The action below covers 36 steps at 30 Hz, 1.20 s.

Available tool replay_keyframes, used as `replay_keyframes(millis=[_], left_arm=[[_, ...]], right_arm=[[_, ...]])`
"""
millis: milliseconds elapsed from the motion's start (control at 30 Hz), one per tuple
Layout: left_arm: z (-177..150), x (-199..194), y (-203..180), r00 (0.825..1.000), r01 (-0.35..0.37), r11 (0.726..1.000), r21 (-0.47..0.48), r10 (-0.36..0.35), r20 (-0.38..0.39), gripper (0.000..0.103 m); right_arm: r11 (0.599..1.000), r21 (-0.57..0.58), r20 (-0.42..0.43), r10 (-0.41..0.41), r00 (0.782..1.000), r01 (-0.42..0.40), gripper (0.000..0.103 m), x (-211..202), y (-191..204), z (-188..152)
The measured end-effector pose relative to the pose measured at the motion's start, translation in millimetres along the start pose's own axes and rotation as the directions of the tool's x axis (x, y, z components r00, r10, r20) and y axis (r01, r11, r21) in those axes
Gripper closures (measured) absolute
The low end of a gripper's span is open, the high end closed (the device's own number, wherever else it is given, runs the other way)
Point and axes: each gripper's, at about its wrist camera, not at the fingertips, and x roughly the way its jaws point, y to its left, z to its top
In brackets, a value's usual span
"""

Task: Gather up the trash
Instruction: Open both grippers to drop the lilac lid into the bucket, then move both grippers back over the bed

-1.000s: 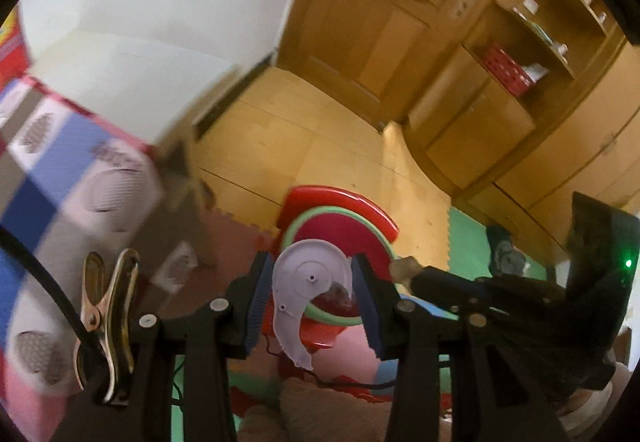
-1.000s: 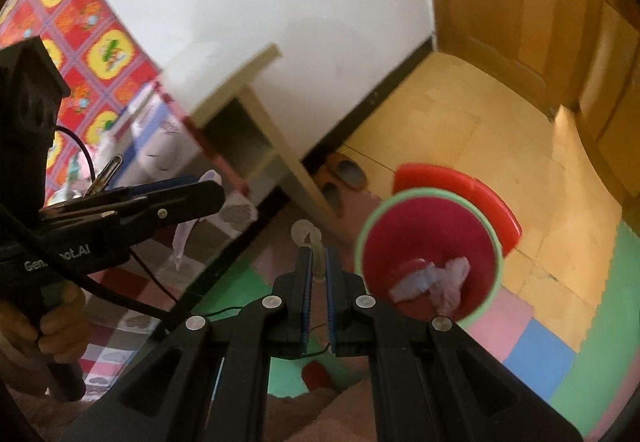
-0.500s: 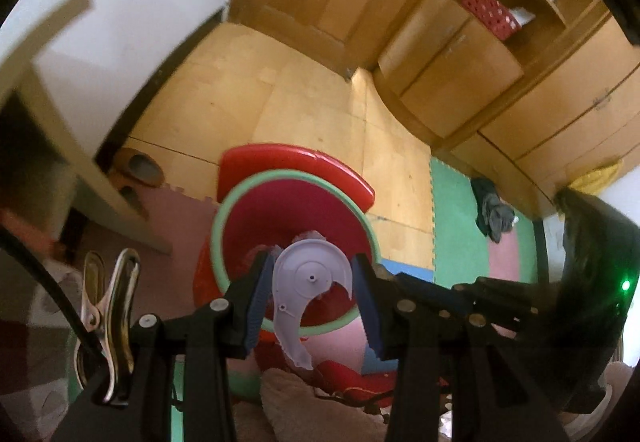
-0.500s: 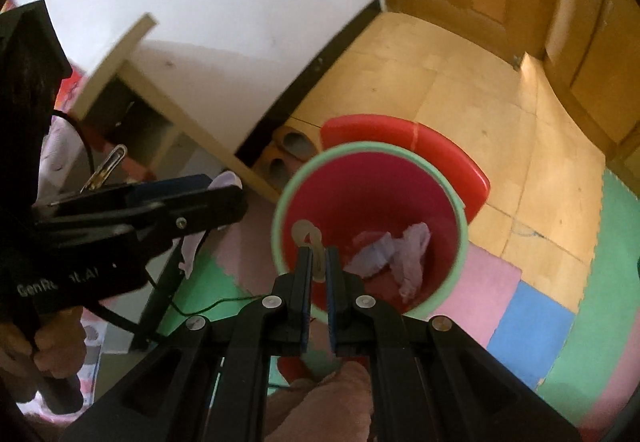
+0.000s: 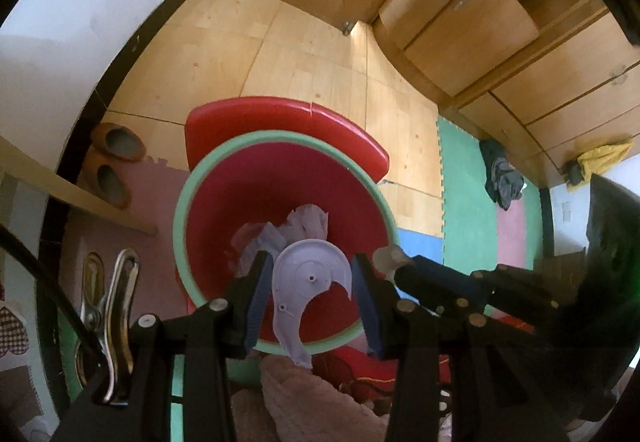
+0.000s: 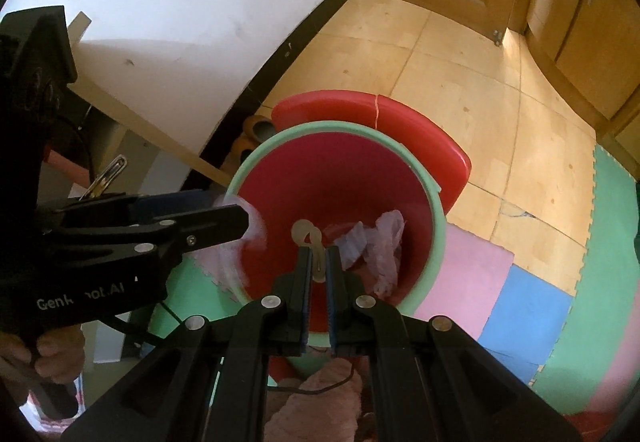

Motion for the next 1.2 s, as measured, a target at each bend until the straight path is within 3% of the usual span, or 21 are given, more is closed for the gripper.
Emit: replay_keyframes(millis=[167, 400, 833, 1200], left_arm=[[0.9, 4.4, -0.8, 1.0, -0.011, 1.0, -0.006, 0.011, -0.015, 0.06], [1.2, -2.1, -0.8, 1.0, -0.026, 0.999, -0.02, 0.026, -0.009, 0.058], [-7.6, -27.0, 3.0, 0.999, -0.047, 0.998, -0.032, 0.048, 0.013, 0.058], [-13.1, -60.3, -0.1, 0.998, -0.044, 0.998, -0.054, 0.047, 0.052, 0.058]], right_arm=[[1.0, -0.003, -0.003, 0.012, 1.0, -0.012, 0.095, 2.0, -1.7, -1.1], [1.0, -0.011, 0.013, -0.009, 1.0, 0.009, 0.075, 0.3, 0.8, 1.0], [0.999, -0.013, 0.036, -0.036, 0.999, 0.037, 0.07, -12.2, 11.2, 0.8], [0.999, -0.023, 0.089, -0.024, 0.996, 0.026, 0.066, -47.6, 27.6, -0.2]])
